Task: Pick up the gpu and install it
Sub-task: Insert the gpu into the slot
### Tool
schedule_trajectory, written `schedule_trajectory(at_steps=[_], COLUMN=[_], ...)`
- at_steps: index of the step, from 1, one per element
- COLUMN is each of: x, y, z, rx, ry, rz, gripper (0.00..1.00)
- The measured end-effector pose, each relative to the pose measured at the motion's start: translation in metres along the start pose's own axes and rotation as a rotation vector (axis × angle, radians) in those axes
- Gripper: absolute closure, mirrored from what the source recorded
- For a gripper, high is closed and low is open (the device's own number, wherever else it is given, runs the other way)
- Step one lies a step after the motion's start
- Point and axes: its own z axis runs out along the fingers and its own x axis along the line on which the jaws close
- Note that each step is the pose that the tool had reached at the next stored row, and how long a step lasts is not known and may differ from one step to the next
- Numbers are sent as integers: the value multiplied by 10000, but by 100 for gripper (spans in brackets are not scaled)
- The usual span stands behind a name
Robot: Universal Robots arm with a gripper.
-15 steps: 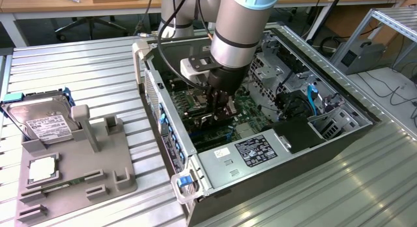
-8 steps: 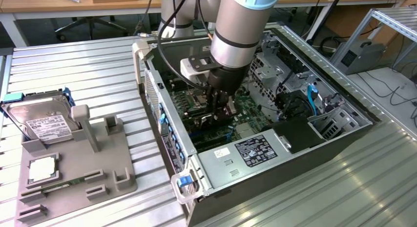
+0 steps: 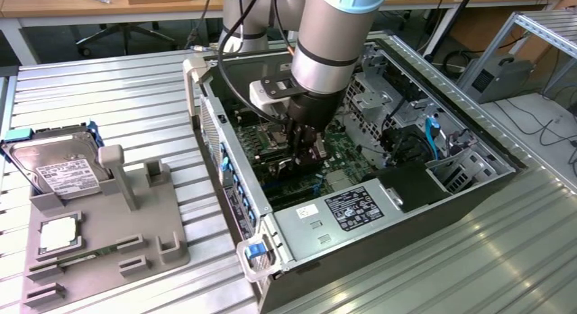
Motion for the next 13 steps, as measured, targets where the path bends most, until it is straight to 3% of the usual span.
schedule_trajectory(at_steps=[3,6,13], x=[0,0,1], y=[0,0,0], z=[0,2,11], rx=[0,-1,-2], ry=[0,-97,-98], rz=[0,-1,-1], gripper=[74,74,74])
